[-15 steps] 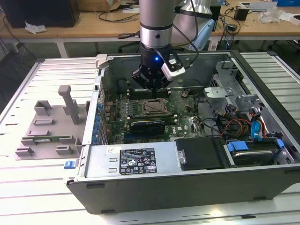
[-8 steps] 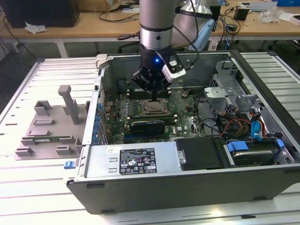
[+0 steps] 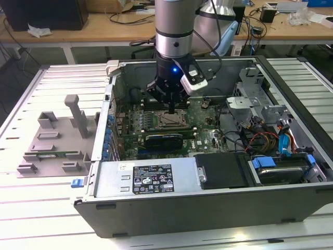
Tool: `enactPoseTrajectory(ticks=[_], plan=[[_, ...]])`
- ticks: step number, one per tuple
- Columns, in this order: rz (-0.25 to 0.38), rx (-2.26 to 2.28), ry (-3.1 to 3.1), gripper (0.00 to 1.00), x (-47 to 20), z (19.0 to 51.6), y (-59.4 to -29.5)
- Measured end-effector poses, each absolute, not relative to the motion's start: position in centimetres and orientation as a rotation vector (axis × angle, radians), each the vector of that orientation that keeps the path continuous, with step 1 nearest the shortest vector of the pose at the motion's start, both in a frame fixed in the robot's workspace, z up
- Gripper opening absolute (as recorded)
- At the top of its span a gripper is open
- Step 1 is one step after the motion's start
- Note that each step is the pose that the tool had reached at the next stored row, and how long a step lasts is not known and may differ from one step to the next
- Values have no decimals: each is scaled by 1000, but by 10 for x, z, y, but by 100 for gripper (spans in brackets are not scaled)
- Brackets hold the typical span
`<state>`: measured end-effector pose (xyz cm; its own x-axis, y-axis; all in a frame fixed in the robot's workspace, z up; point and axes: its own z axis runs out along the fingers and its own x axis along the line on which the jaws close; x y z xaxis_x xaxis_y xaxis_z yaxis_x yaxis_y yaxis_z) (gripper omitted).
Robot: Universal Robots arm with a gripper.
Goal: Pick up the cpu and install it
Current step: 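Install the second cpu locking lever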
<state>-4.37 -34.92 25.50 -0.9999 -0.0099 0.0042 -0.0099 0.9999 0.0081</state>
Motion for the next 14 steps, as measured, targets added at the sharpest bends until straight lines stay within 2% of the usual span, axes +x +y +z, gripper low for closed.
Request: enactPoseTrajectory(ticks=[14], plan=[[-13, 39, -3137, 11, -44, 249, -364]])
